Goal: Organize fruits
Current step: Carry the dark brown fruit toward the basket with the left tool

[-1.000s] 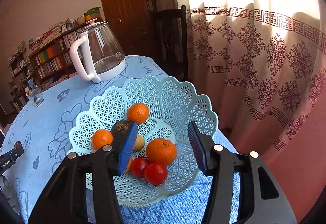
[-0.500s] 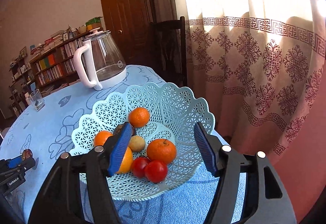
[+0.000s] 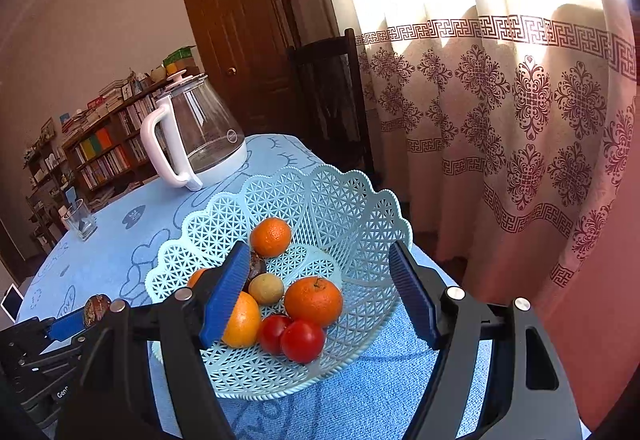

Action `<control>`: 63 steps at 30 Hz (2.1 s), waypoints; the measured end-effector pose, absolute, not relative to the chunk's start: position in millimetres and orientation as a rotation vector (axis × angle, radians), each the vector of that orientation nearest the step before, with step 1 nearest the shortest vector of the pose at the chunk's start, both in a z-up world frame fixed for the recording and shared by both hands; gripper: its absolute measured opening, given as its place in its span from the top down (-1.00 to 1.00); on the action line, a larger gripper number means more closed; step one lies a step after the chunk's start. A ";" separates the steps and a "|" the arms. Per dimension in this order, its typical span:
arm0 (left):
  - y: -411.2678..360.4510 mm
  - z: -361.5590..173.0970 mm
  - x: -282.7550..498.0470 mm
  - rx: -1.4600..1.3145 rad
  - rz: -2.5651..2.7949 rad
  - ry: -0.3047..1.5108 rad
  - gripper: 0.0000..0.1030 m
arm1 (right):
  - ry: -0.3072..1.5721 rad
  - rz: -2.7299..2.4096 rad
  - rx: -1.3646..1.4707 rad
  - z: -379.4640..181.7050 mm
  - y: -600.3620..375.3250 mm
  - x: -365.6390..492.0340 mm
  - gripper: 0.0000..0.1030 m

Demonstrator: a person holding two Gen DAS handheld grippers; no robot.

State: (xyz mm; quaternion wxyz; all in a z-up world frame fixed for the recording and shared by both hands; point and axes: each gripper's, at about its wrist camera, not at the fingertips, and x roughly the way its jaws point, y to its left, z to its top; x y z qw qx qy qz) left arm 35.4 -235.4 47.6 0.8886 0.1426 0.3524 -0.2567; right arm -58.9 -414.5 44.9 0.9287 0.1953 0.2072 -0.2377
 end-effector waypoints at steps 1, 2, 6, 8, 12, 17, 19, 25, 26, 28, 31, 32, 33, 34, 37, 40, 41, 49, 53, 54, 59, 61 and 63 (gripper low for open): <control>-241.1 47.8 34.5 0.303 -0.541 0.732 0.17 | 0.422 -0.488 0.407 44.9 -415.4 -59.5 -0.44; -245.7 48.4 32.9 0.310 -0.547 0.729 0.17 | 0.418 -0.487 0.411 45.1 -415.7 -60.3 -0.44; -262.7 50.7 29.6 0.335 -0.551 0.707 0.18 | 0.406 -0.490 0.416 46.0 -417.0 -62.7 -0.44; -266.6 52.3 30.9 0.338 -0.542 0.699 0.18 | 0.403 -0.493 0.421 46.5 -417.9 -63.2 -0.45; -265.6 55.0 35.2 0.316 -0.553 0.702 0.17 | 0.403 -0.496 0.427 45.9 -417.8 -63.6 -0.45; -268.3 60.5 27.3 0.321 -0.582 0.672 0.17 | 0.396 -0.501 0.416 46.4 -415.4 -65.1 -0.45; -271.1 60.7 23.0 0.324 -0.604 0.666 0.17 | 0.397 -0.503 0.418 46.2 -416.3 -64.7 -0.45; -266.2 57.1 23.4 0.317 -0.616 0.672 0.15 | 0.398 -0.500 0.425 45.7 -417.9 -64.7 -0.45; -260.2 54.9 27.6 0.303 -0.609 0.688 0.13 | 0.399 -0.500 0.428 45.5 -418.9 -64.9 -0.45; -244.5 50.1 38.0 0.256 -0.588 0.731 -0.07 | 0.404 -0.500 0.431 44.7 -419.3 -64.0 -0.45; -219.7 42.4 51.9 0.189 -0.560 0.790 -0.08 | 0.405 -0.501 0.425 44.2 -418.1 -63.4 -0.45; -212.4 40.6 55.3 0.171 -0.555 0.804 -0.09 | 0.404 -0.502 0.423 44.3 -417.5 -63.6 -0.45; -206.1 38.8 57.6 0.157 -0.550 0.816 -0.13 | 0.403 -0.502 0.422 44.3 -417.4 -63.6 -0.45; -200.1 37.7 59.0 0.145 -0.547 0.823 -0.16 | 0.403 -0.503 0.422 44.2 -417.4 -63.7 -0.45; -191.9 34.6 61.8 0.129 -0.535 0.836 -0.17 | 0.405 -0.508 0.424 43.6 -417.7 -63.4 -0.45; -201.1 32.5 58.6 0.146 -0.581 0.836 -0.25 | 0.402 -0.510 0.422 43.7 -417.2 -63.7 -0.45; -208.8 31.0 56.2 0.167 -0.604 0.832 -0.27 | 0.402 -0.509 0.422 43.7 -417.2 -63.6 -0.45; -251.7 15.2 48.2 0.306 -0.677 0.802 -0.26 | 0.408 -0.501 0.424 43.5 -417.1 -62.7 -0.45; -263.0 13.8 51.9 0.316 -0.720 0.809 -0.11 | 0.409 -0.501 0.425 43.3 -417.4 -62.4 -0.45; -265.6 13.4 51.6 0.322 -0.731 0.809 -0.04 | 0.409 -0.501 0.424 43.3 -417.4 -62.4 -0.45; -265.2 11.2 49.8 0.315 -0.763 0.823 0.19 | 0.408 -0.500 0.425 43.2 -417.6 -62.3 -0.45; -259.9 12.1 49.8 0.297 -0.754 0.829 0.19 | 0.407 -0.501 0.425 43.4 -417.6 -62.5 -0.45; -251.8 12.8 49.1 0.276 -0.749 0.836 0.19 | 0.404 -0.502 0.426 43.3 -417.7 -62.8 -0.45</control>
